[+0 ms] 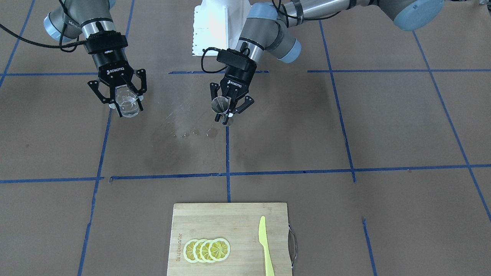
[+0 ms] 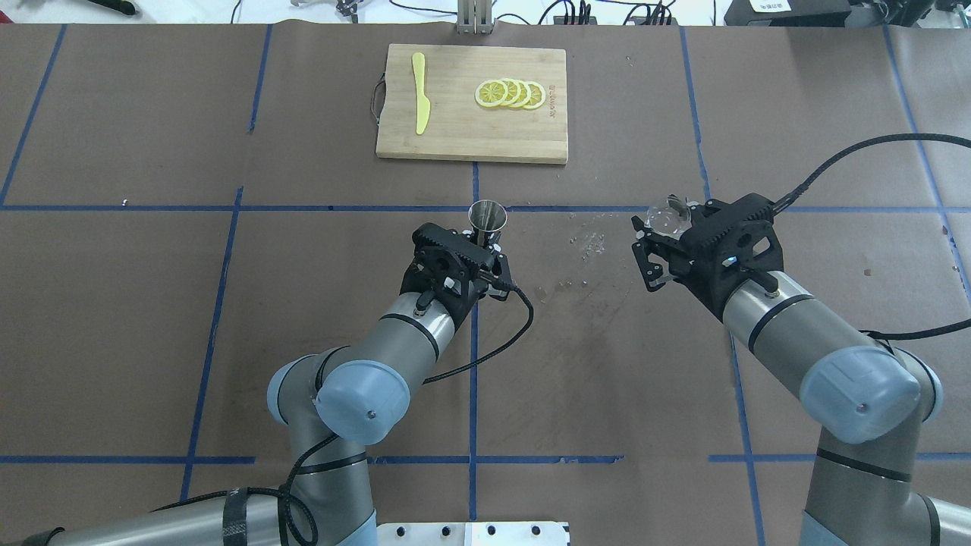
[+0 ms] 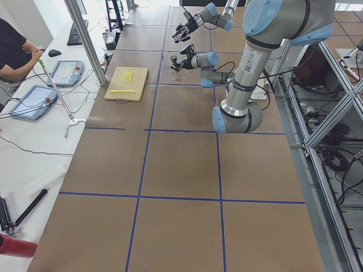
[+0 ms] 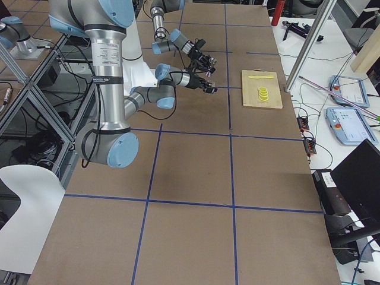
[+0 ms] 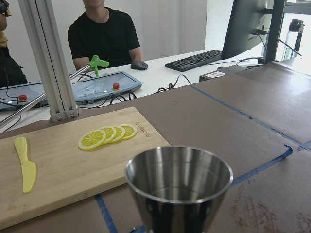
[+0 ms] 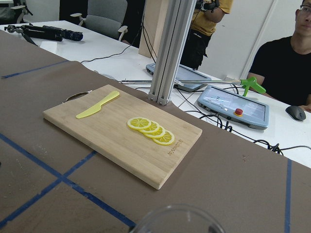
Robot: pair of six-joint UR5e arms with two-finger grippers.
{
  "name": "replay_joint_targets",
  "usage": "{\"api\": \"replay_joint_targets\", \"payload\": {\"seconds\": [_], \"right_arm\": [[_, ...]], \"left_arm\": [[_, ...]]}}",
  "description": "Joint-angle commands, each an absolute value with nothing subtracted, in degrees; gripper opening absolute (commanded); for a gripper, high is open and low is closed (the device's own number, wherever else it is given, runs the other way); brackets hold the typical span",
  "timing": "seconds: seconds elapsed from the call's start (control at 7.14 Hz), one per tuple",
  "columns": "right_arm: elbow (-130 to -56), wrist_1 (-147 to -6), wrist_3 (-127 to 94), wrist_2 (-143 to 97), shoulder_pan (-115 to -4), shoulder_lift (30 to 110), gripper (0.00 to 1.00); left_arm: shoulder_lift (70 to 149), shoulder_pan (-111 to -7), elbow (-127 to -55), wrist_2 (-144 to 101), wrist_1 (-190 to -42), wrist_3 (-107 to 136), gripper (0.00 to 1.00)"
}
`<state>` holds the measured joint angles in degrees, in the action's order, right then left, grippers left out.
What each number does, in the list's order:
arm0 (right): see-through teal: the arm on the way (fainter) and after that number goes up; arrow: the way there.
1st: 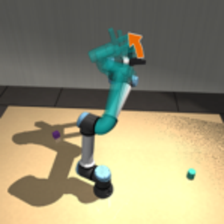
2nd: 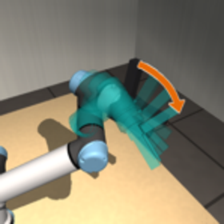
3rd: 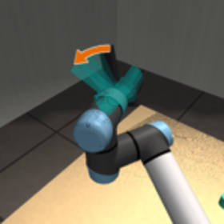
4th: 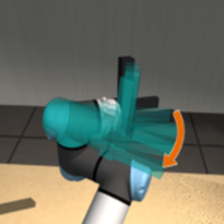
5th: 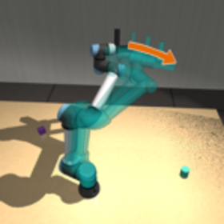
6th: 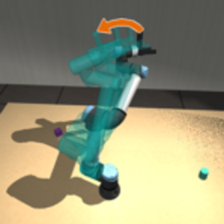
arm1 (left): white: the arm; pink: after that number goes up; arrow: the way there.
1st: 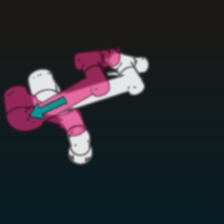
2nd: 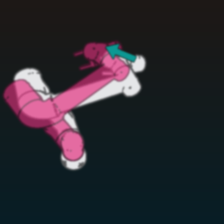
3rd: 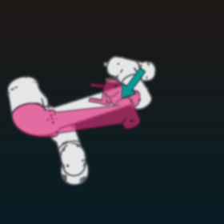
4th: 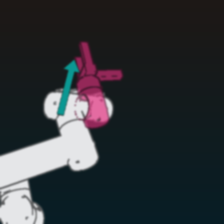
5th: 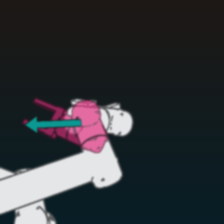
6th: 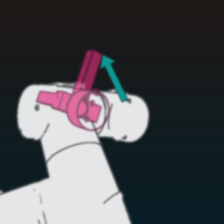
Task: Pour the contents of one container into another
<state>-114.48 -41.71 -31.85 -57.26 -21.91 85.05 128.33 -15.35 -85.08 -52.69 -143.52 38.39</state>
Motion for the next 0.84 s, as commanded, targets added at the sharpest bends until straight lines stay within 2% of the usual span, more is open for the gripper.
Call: {"api": "replay_joint_targets", "payload": {"seconds": [0.0,0.42,0.7], "right_arm": [[-116.0,-47.5,-28.0,-56.2,-21.7,82.0,0.0],[-116.8,-48.1,-27.9,-55.1,-21.6,81.7,0.0],[-116.7,-52.8,-27.9,-54.3,-21.7,78.7,0.0]], "left_arm": [[129.1,-15.4,-83.6,-53.3,-143.5,38.5,0.0],[131.2,-14.9,-81.1,-53.9,-143.6,38.7,0.0],[133.6,-14.7,-79.6,-56.7,-143.4,38.6,0.0]]}}
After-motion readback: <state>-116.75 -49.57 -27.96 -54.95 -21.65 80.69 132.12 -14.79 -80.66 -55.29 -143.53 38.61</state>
